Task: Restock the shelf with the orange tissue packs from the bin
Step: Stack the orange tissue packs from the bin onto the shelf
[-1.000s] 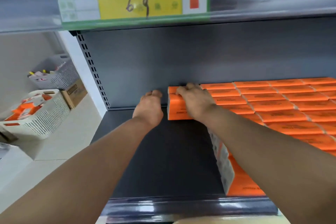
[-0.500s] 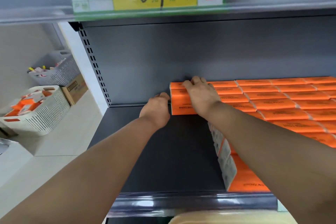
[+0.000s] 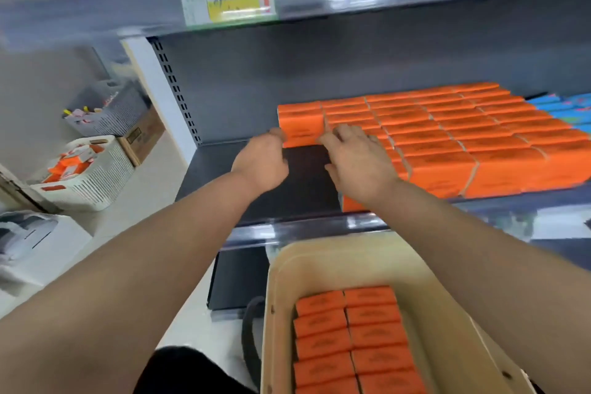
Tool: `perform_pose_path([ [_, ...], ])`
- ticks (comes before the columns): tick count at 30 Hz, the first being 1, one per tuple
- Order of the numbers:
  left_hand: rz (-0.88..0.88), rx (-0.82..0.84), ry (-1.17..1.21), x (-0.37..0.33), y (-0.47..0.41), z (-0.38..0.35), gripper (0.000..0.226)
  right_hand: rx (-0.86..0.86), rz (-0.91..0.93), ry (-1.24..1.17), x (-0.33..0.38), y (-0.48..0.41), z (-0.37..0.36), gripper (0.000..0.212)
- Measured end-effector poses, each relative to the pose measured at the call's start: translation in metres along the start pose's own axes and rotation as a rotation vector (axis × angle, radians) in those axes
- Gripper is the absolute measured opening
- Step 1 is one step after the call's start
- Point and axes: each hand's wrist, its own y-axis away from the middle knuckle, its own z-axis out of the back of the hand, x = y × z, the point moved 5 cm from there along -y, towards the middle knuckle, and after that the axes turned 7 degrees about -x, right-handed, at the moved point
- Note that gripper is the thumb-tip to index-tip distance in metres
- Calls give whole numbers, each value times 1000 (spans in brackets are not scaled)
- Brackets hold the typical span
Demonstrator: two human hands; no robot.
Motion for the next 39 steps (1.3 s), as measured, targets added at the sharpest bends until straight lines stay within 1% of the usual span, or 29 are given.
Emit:
perform_pose_path([
  [3,-22,54,31,-26,51,-6,47,47,-15,-41,5,62,15,44],
  [5,-36,101,62,-42,89,-22,47,87,-40,-48,3,108,16,41],
  [7,-46,154,67,-52,127,-47,46,196,-59,-46,1,156,7,40],
  [10,-48,240,32,-63,183,-90,46,391,-79,-35,-3,227,-16,45],
  [12,-37,297,43,-73,214,-117,47,471,-112,-41,-8,265,-30,43],
  [14,-2,393,98,-80,241,-142,47,550,-135,-59,-14,294,-42,41],
  [16,29,477,88,-81,268,-164,43,648,-131,-66,-19,320,-53,42],
  [18,65,545,64,-76,294,-183,40,751,-139,-80,-23,343,-65,37],
  [21,116,547,59,-67,317,-198,37,852,-170,-119,-28,361,-82,32],
  [25,179,507,75,-57,323,-205,38,857,-153,-107,-28,355,-95,34],
  [29,214,478,101,-60,319,-210,37,857,-75,-14,-22,358,-108,33],
  [32,215,485,83,-59,322,-211,36,885,-25,-9,-7,362,-120,33],
  [36,234,463,98,-53,320,-210,36,837,-5,2,-1,357,-128,28],
  [39,273,451,118,-52,316,-208,44,822,-1,33,-4,355,-129,28],
])
